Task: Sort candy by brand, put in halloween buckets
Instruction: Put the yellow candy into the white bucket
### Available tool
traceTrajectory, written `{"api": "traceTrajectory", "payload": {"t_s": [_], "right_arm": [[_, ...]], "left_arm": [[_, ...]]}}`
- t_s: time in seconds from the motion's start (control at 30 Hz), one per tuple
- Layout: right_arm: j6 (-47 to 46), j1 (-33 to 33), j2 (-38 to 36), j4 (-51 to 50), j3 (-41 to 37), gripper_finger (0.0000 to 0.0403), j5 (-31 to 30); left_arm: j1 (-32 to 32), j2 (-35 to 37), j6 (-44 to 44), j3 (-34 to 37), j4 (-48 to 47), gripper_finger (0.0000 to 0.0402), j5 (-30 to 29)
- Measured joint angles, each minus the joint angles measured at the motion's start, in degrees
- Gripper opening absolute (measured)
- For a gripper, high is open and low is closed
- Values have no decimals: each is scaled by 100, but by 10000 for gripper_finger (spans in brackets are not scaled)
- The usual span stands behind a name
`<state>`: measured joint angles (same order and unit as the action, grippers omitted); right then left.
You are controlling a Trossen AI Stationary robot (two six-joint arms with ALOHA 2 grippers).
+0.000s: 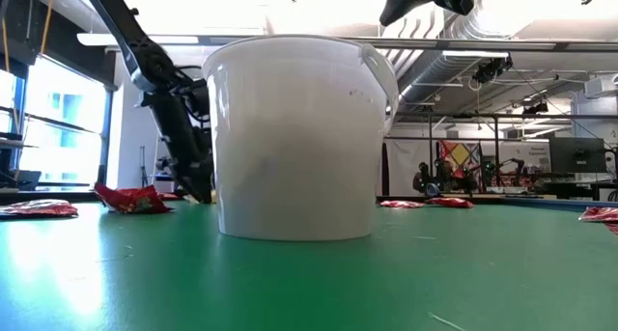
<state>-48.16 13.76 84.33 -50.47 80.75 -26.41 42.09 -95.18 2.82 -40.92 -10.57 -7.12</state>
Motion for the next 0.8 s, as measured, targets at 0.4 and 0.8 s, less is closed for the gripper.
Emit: {"api": "traceTrajectory", "payload": {"t_s": [0.4,0.8], "right_arm": [[152,0,0,198,0,0,-162],[774,0,2,502,0,0,-456]], "left_arm": [[-81,856,-104,73,-890,2,337],[-557,3082,63,47,-2025,0,872]]}}
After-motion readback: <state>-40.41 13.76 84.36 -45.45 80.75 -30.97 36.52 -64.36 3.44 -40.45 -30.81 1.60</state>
